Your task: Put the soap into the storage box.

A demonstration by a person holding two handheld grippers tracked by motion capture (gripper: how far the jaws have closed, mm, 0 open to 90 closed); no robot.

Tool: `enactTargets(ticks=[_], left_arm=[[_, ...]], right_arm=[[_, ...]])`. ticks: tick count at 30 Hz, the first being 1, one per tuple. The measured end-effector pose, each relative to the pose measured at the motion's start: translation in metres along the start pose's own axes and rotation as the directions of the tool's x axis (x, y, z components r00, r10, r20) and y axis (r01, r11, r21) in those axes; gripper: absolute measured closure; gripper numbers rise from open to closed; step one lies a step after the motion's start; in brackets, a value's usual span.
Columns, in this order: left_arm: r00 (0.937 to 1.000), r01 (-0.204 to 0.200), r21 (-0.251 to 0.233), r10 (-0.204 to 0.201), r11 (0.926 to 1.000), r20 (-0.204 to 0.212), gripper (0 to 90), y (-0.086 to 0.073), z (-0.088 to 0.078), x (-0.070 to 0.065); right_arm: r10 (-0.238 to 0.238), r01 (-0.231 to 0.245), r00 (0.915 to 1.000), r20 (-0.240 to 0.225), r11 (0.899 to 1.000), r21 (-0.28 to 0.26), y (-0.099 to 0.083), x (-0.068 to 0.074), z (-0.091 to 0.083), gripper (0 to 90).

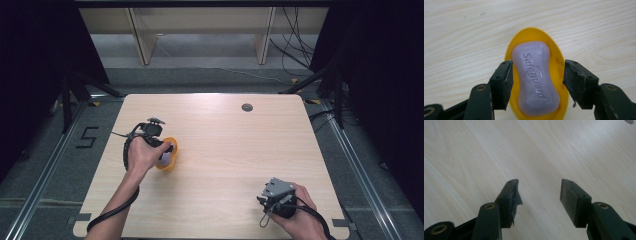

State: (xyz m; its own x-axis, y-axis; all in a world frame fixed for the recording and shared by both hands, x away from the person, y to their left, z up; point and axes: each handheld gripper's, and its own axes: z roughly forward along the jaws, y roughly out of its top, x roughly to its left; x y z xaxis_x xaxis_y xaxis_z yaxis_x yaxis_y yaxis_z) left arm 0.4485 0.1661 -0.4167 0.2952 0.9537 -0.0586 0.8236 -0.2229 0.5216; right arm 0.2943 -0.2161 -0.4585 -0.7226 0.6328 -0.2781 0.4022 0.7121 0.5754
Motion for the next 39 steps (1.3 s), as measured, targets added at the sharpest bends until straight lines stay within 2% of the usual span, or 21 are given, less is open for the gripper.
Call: enactTargets(ticks=[5,10,13,17,19,20,22,25,26,27,31,32,34,35,36,37,38,39], left_arm=[[0.9994,-0.034,-0.018,0.034,0.9993,0.010,39.2,-0.008,-0.010,0.002],[0.9984,-0.053,-0.056,0.054,0.9970,0.019,39.2,-0.022,-0.019,0.006],[0.9967,-0.069,-0.071,0.072,0.9951,0.039,39.1,-0.028,-0.022,0.008],[0.9938,-0.090,-0.110,0.096,0.9898,0.055,39.1,-0.038,-0.024,0.009],[0.9928,-0.100,-0.147,0.109,0.9840,0.050,39.1,-0.044,-0.024,0.010],[0.9916,-0.107,-0.145,0.116,0.9836,0.057,39.1,-0.047,-0.026,0.012],[0.9914,-0.100,-0.184,0.114,0.9777,0.065,39.0,-0.055,-0.024,0.014],[0.9889,-0.118,-0.185,0.132,0.9757,0.067,38.4,-0.064,-0.024,0.019],[0.9896,-0.110,-0.203,0.126,0.9730,0.069,38.4,-0.069,-0.023,0.021],[0.9881,-0.112,-0.192,0.130,0.9749,0.082,38.4,-0.072,-0.024,0.023],[0.9847,-0.121,-0.209,0.144,0.9705,0.099,38.1,-0.087,-0.021,0.029],[0.9832,-0.126,-0.221,0.151,0.9671,0.102,38.0,-0.092,-0.020,0.031],[0.9849,-0.097,-0.254,0.129,0.9624,0.115,37.8,-0.099,-0.017,0.033],[0.9850,-0.096,-0.266,0.130,0.9591,0.113,37.7,-0.103,-0.016,0.034],[0.9804,-0.138,-0.258,0.169,0.9564,0.102,37.6,-0.110,-0.016,0.037],[0.9815,-0.125,-0.283,0.160,0.9509,0.105,37.3,-0.114,-0.014,0.037],[0.9805,-0.133,-0.287,0.168,0.9488,0.102,37.2,-0.117,-0.013,0.038],[0.9815,-0.113,-0.312,0.155,0.9432,0.112,37.0,-0.123,-0.011,0.037]], right_arm=[[0.000,0.000,1.0000,0.000,1.000,-0.003,0.000,0.000,0.000,49.1],[0.001,-0.001,1.0000,-0.001,1.000,-0.001,0.000,0.000,0.000,49.0],[-0.002,0.002,1.0000,-0.003,1.000,-0.001,0.000,-0.001,0.000,48.9],[0.001,-0.001,1.0000,-0.002,1.000,-0.001,0.000,-0.001,-0.001,48.9],[0.003,-0.003,1.0000,-0.001,1.000,-0.002,0.000,0.000,-0.001,48.9],[0.002,-0.002,1.0000,-0.002,1.000,-0.002,0.000,-0.001,-0.001,48.9],[0.002,-0.002,1.0000,-0.001,1.000,-0.002,0.000,-0.001,-0.001,48.9],[0.000,0.000,1.0000,-0.001,1.000,-0.001,0.000,0.000,0.000,48.8],[0.000,0.000,1.0000,0.001,1.000,-0.003,0.000,0.000,0.000,48.8],[-0.001,0.001,1.0000,0.001,1.000,-0.003,0.000,0.000,0.000,48.8],[0.000,0.000,1.0000,0.001,1.000,-0.002,0.000,0.000,0.000,48.8],[0.000,0.000,1.0000,0.002,1.000,-0.003,0.000,0.000,0.000,48.8],[0.000,0.000,1.0000,0.003,1.000,-0.003,0.000,0.000,0.000,48.8],[0.001,-0.001,1.0000,0.003,1.000,-0.002,0.000,0.000,0.000,48.8],[0.001,-0.001,1.0000,0.003,1.000,-0.002,0.000,0.000,0.000,48.8],[0.000,0.000,1.0000,0.003,1.000,-0.002,0.000,0.000,0.000,48.7],[0.001,-0.001,1.0000,0.003,1.000,-0.002,0.000,0.000,0.000,48.8],[0.001,-0.001,1.0000,0.003,1.000,-0.003,0.000,0.000,0.000,48.7]])
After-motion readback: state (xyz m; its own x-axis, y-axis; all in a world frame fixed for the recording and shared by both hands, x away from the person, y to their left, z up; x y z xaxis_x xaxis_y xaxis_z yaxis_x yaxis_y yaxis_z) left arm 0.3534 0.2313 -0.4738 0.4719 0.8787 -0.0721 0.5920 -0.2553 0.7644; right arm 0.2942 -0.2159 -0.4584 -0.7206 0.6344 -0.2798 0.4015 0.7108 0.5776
